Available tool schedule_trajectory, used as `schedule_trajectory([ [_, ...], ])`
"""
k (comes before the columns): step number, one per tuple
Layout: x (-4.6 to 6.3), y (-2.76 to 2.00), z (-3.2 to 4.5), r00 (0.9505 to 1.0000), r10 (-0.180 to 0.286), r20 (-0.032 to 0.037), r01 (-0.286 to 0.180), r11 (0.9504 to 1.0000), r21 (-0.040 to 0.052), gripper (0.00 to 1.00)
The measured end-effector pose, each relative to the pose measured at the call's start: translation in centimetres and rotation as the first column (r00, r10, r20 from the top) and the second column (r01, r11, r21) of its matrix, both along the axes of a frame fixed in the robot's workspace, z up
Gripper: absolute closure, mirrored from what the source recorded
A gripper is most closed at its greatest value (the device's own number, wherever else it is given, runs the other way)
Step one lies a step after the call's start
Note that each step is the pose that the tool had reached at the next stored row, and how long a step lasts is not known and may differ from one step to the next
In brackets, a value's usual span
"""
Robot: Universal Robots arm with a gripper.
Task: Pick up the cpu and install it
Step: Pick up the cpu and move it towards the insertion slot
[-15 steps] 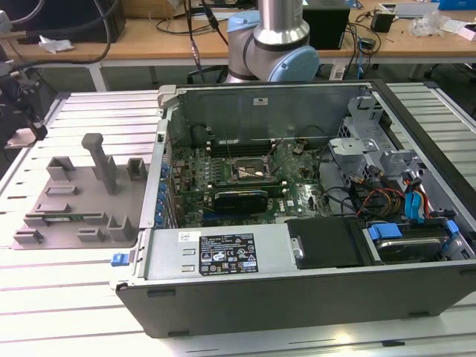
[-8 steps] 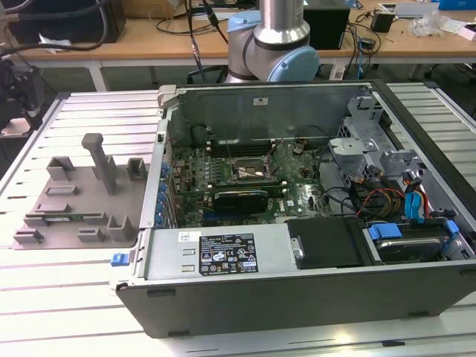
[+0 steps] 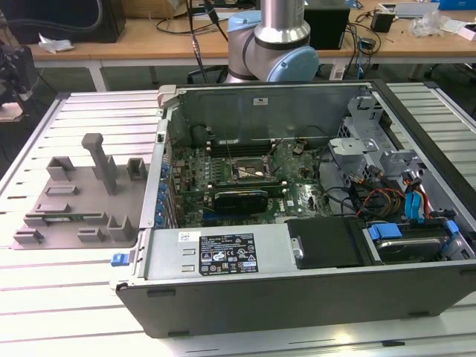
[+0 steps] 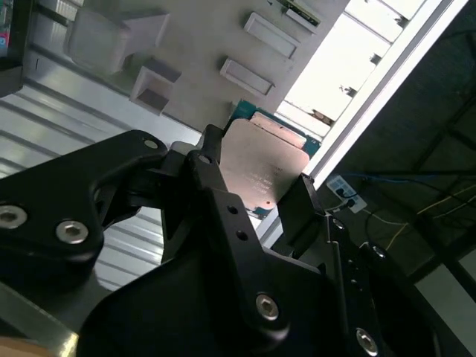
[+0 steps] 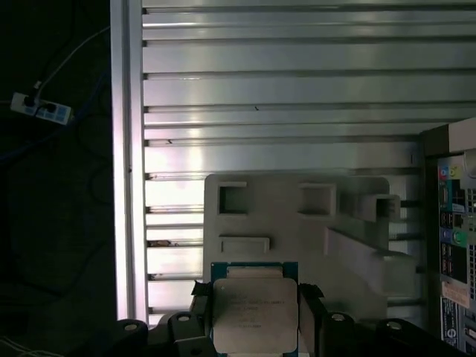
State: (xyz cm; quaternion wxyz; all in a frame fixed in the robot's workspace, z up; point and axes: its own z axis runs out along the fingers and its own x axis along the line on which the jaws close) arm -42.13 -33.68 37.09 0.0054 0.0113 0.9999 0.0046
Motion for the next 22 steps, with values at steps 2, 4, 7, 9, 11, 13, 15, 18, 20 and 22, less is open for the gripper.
schedule_trajectory([
  [2,0.0,0.04,0.40,1.0000,0.000,0.0001,0.000,1.0000,0.0001,0.45],
  [4,0.0,0.05,0.42,1.0000,0.000,0.0001,0.000,1.0000,0.0000,0.45],
  [7,0.1,0.05,0.45,1.0000,0.000,-0.0003,0.000,1.0000,-0.0002,0.45],
  [9,0.3,0.05,0.43,1.0000,0.000,-0.0001,0.000,1.0000,0.0000,0.45],
  [11,0.7,0.05,0.43,1.0000,0.000,0.0000,0.000,1.0000,0.0000,0.45],
  [13,1.0,0.05,0.43,1.0000,0.000,-0.0001,0.000,1.0000,-0.0001,0.45],
  [15,1.4,0.05,0.43,1.0000,0.000,-0.0001,0.000,1.0000,-0.0001,0.45],
  [18,2.1,0.05,0.43,1.0000,0.000,0.0000,0.000,1.0000,0.0000,0.45],
  [20,2.7,0.04,0.43,1.0000,0.000,-0.0001,0.000,1.0000,0.0000,0.45],
  [22,3.1,0.05,0.43,1.0000,0.000,-0.0001,0.000,1.0000,0.0000,0.45],
])
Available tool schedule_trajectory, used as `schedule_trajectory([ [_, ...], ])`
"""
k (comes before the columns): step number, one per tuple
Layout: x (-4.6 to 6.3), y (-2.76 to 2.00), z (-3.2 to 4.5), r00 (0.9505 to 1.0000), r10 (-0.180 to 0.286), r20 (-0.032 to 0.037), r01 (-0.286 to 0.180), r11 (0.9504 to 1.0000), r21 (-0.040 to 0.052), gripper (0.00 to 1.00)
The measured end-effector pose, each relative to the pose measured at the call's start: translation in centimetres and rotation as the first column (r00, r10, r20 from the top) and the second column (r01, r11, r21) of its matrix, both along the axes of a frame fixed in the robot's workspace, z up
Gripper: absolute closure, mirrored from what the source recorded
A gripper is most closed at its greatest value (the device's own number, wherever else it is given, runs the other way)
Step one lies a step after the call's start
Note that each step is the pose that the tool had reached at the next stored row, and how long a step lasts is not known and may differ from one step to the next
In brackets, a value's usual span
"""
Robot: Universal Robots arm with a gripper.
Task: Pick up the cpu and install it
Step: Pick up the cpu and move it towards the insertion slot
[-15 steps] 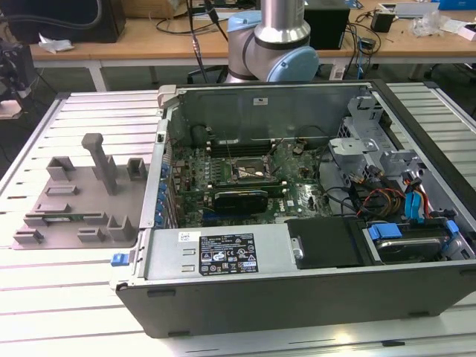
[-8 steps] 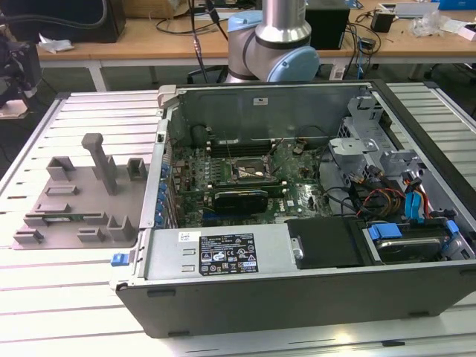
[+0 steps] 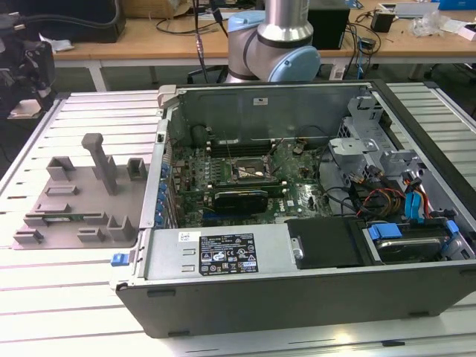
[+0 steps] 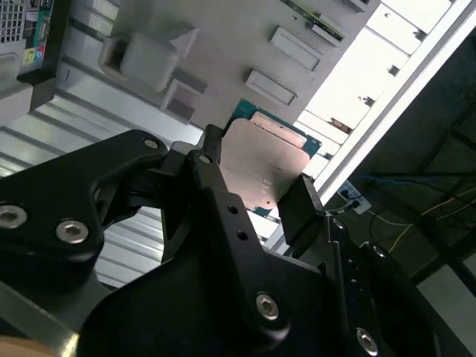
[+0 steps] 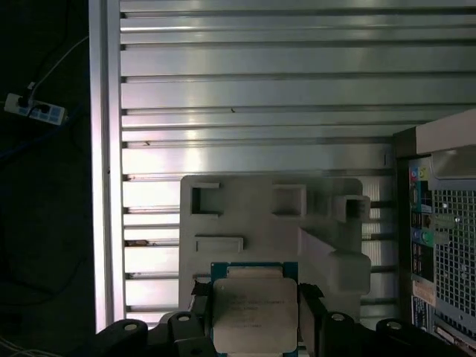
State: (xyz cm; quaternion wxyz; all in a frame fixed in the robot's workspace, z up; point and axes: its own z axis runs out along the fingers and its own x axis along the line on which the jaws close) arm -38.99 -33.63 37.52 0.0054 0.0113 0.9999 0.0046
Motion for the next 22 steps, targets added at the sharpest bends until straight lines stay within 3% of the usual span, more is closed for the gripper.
schedule_trajectory([
  [18,5.5,0.00,0.00,1.0000,0.000,0.0001,0.000,1.0000,0.0000,0.45],
  [22,7.1,0.00,0.00,1.0000,0.000,-0.0001,0.000,1.0000,0.0000,0.45],
])
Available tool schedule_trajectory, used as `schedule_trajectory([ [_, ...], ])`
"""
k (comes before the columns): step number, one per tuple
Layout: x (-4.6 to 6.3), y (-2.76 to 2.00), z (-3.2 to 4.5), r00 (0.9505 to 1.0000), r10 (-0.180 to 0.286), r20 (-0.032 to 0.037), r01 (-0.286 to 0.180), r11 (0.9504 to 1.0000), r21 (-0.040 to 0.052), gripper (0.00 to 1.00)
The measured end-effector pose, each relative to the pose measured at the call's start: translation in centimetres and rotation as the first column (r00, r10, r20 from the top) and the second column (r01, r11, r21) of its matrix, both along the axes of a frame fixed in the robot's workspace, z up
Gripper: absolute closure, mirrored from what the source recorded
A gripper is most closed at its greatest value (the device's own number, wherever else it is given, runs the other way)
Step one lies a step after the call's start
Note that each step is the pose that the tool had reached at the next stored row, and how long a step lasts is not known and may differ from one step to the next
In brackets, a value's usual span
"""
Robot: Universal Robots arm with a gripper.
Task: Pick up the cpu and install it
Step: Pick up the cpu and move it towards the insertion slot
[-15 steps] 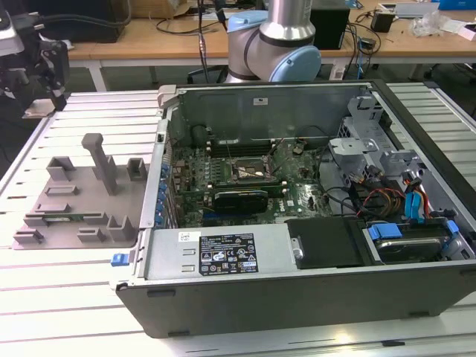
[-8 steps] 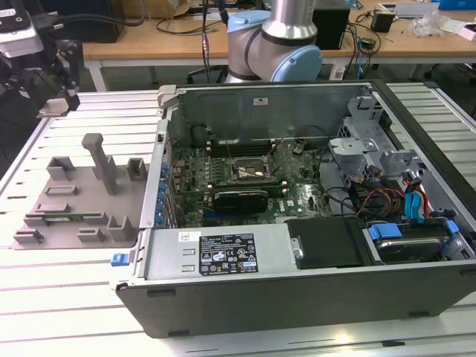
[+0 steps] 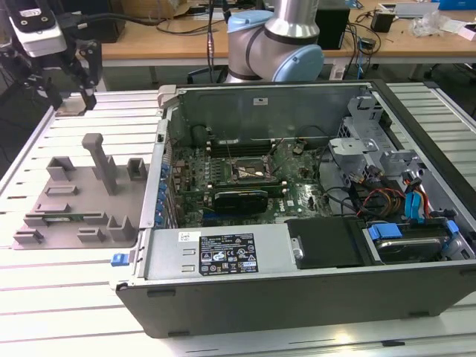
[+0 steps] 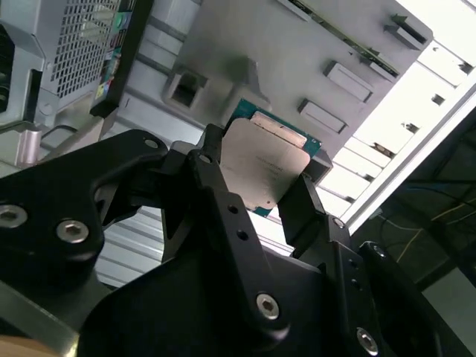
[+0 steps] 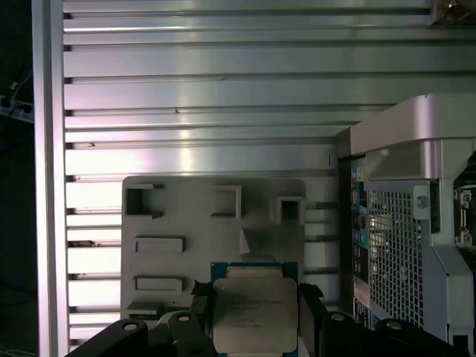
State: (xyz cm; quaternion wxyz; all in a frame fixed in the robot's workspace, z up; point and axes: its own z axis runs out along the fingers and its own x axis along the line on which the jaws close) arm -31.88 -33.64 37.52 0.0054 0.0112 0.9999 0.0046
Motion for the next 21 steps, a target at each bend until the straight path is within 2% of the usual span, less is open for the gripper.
schedule_trajectory([
  [6,1.8,0.00,0.00,1.0000,0.000,0.0000,0.000,1.0000,0.0000,0.45],
  [21,7.5,0.00,-0.01,1.0000,0.000,0.0001,0.000,1.0000,0.0000,0.45],
])
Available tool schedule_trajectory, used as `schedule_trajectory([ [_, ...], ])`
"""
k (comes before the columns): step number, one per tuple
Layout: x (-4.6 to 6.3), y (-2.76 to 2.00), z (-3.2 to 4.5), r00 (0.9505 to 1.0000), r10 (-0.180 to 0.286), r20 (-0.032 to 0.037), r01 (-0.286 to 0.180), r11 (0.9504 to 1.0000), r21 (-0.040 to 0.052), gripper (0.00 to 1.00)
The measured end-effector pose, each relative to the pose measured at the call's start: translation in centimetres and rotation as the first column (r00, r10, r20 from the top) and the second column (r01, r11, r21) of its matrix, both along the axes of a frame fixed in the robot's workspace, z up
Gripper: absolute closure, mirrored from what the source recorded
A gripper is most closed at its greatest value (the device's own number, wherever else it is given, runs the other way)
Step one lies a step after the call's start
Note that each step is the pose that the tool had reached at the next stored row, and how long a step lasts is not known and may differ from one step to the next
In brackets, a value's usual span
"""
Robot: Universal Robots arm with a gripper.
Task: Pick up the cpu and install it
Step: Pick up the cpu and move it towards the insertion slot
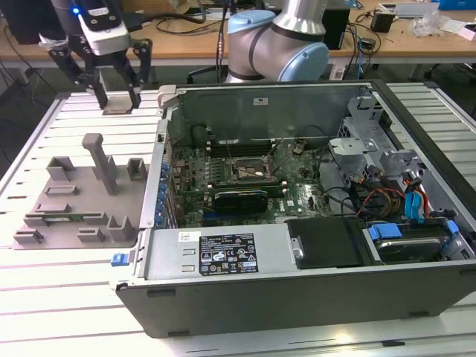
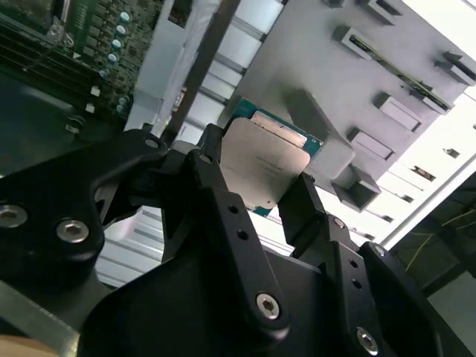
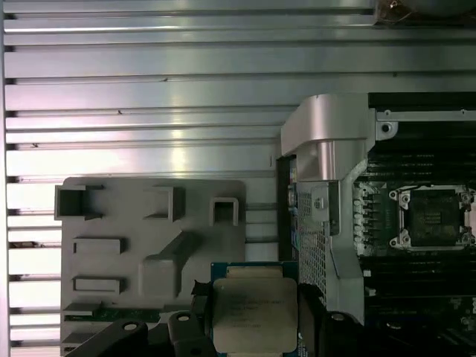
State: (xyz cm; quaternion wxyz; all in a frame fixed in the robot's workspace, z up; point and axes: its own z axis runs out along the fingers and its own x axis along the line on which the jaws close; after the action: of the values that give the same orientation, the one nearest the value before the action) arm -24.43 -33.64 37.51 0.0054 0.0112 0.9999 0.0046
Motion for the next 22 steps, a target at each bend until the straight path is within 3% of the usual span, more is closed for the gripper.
schedule_trajectory([
  [6,2.6,0.00,0.00,1.0000,0.000,0.0000,0.000,1.0000,-0.0001,0.45],
  [8,3.8,0.00,0.00,1.0000,0.000,-0.0001,0.000,1.0000,-0.0001,0.45],
  [11,6.4,0.00,0.00,1.0000,0.000,0.0000,0.000,1.0000,0.0000,0.45],
  [22,12.4,0.00,0.00,1.0000,0.000,-0.0001,0.000,1.0000,0.0000,0.45],
])
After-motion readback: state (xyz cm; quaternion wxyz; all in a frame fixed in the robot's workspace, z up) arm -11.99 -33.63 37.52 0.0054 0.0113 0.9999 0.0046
